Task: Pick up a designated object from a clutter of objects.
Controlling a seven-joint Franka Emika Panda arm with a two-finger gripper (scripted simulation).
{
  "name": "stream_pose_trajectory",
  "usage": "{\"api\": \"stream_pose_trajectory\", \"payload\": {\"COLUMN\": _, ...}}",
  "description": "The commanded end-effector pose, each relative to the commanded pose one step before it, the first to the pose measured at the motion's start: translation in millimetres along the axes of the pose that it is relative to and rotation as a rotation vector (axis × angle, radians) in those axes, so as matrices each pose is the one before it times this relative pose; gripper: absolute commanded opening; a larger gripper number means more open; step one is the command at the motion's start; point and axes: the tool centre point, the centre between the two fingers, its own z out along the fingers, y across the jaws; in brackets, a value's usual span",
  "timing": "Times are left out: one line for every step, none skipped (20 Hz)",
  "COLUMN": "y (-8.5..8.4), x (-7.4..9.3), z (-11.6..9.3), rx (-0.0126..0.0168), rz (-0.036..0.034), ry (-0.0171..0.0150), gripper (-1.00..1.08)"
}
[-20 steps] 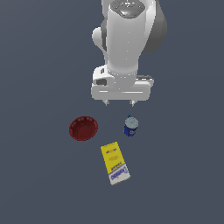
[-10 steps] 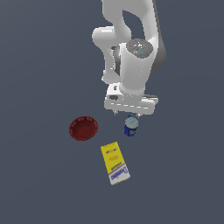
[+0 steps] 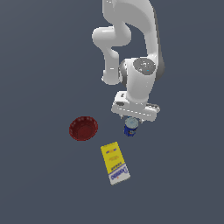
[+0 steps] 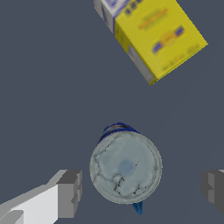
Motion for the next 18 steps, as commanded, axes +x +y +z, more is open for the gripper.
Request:
{"api": "stream_pose_trajectory", "payload": {"y": -3.30, "x": -4.00, "z": 8.09, "rx": 0.00207, "rz": 0.01828, "ry": 0.00153, "gripper": 1.00}}
{"api": "stream_pose_trajectory", "payload": {"y": -0.86, "x": -1.24, "z": 2.27, "rx": 0.00047, "rz": 0.00471, "ry": 0.00008, "gripper": 1.00}}
{"api": "stream_pose_trajectory", "payload": {"y": -0.71, "x": -1.03, "z": 1.85, "rx": 0.00039, "rz": 0.00382, "ry": 0.00006, "gripper": 1.00}}
{"api": "stream_pose_trajectory", "payload": {"y": -0.54, "x": -0.81, "z": 1.44, "rx": 0.00031, "rz": 0.00299, "ry": 0.00004, "gripper": 1.00}}
{"api": "stream_pose_trajectory", "payload": {"y": -0.42, "x": -0.60, "z": 1.03, "rx": 0.00022, "rz": 0.00206, "ry": 0.00003, "gripper": 1.00}}
{"api": "stream_pose_trajectory", "payload": {"y": -0.18, "x": -0.33, "z": 0.61, "rx": 0.00015, "rz": 0.00137, "ry": 0.00002, "gripper": 1.00}}
{"api": "stream_pose_trajectory", "payload": {"y": -0.28, "x": -0.23, "z": 0.22, "rx": 0.00000, "rz": 0.00000, "ry": 0.00000, "gripper": 1.00}}
{"api": "stream_pose_trajectory", "payload": {"y": 0.56, "x": 0.45, "z": -0.91, "rx": -0.00065, "rz": -0.00288, "ry": -0.00090, "gripper": 1.00}}
{"api": "stream_pose_trajectory", "payload": {"y": -0.01, "x": -0.02, "z": 0.30, "rx": 0.00000, "rz": 0.00000, "ry": 0.00000, "gripper": 1.00}}
{"api": "stream_pose_trajectory", "payload": {"y": -0.02, "x": -0.05, "z": 0.89, "rx": 0.00000, "rz": 0.00000, "ry": 0.00000, "gripper": 1.00}}
{"api": "stream_pose_trajectory", "payload": {"y": -0.03, "x": -0.08, "z": 1.49, "rx": 0.00000, "rz": 0.00000, "ry": 0.00000, "gripper": 1.00}}
{"api": "stream_pose_trajectory", "payload": {"y": -0.05, "x": -0.11, "z": 2.08, "rx": 0.00000, "rz": 0.00000, "ry": 0.00000, "gripper": 1.00}}
{"api": "stream_pose_trajectory", "payload": {"y": -0.06, "x": -0.15, "z": 2.68, "rx": 0.00000, "rz": 0.00000, "ry": 0.00000, "gripper": 1.00}}
{"api": "stream_pose_trajectory", "payload": {"y": 0.25, "x": -0.04, "z": 3.16, "rx": 0.00021, "rz": 0.00064, "ry": 0.00015, "gripper": 1.00}}
{"api": "stream_pose_trajectory", "payload": {"y": -0.09, "x": -0.22, "z": 3.89, "rx": 0.00000, "rz": 0.00000, "ry": 0.00000, "gripper": 1.00}}
{"api": "stream_pose_trajectory", "payload": {"y": -0.10, "x": -0.25, "z": 4.47, "rx": 0.00000, "rz": 0.00000, "ry": 0.00000, "gripper": 1.00}}
{"api": "stream_pose_trajectory", "payload": {"y": 0.20, "x": -0.12, "z": 4.90, "rx": 0.00022, "rz": 0.00064, "ry": 0.00015, "gripper": 1.00}}
{"api": "stream_pose_trajectory", "payload": {"y": -0.14, "x": -0.25, "z": 5.26, "rx": 0.00000, "rz": 0.00000, "ry": 0.00000, "gripper": 1.00}}
